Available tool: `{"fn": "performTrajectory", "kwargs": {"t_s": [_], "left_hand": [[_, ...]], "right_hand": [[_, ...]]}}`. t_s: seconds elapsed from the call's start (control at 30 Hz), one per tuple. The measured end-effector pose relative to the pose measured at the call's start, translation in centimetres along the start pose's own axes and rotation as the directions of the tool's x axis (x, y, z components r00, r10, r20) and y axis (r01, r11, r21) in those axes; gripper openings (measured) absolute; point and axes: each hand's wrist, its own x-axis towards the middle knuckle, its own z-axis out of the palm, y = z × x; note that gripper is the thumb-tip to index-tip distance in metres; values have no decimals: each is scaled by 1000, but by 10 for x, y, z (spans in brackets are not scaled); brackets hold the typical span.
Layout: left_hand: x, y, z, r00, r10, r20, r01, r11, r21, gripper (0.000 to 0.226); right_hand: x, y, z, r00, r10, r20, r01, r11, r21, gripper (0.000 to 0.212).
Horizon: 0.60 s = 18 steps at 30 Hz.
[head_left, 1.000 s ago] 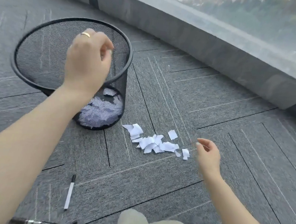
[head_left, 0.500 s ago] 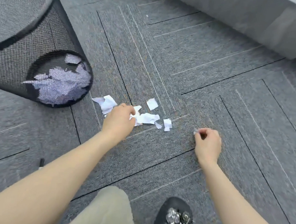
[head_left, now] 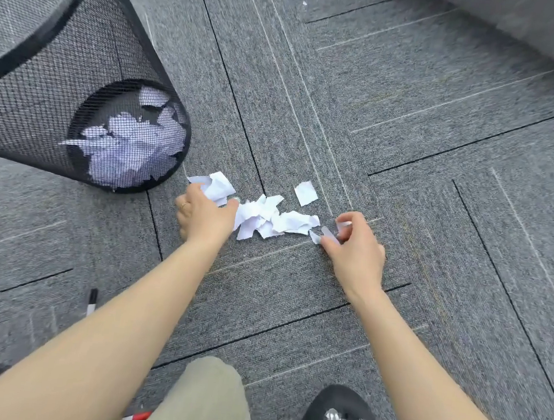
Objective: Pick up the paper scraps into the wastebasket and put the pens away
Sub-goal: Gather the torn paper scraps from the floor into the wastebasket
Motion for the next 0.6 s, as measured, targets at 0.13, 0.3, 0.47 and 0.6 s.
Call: {"fn": "performTrajectory", "kwargs": {"t_s": [0.13,0.3,0.47,0.6], "left_hand": [[13,3,1,997,-66,-41,59,987,-151,62],[40,11,-5,999,-39,-16,38,997,-73,61],[60,7,-13,991,109,76,-119,982,149,38],[58,6,-8,980,184,79,-197,959,204,22]], "right_hand": [[0,3,-2,999,-40,-16,40,999,-22,41],[1,9,-1,988,-76,-135,65,994,-82,56],[2,11,4,988,-79,-130,61,989,-138,44],[1,8,6,991,-105,-79,96,989,-112,22]]}}
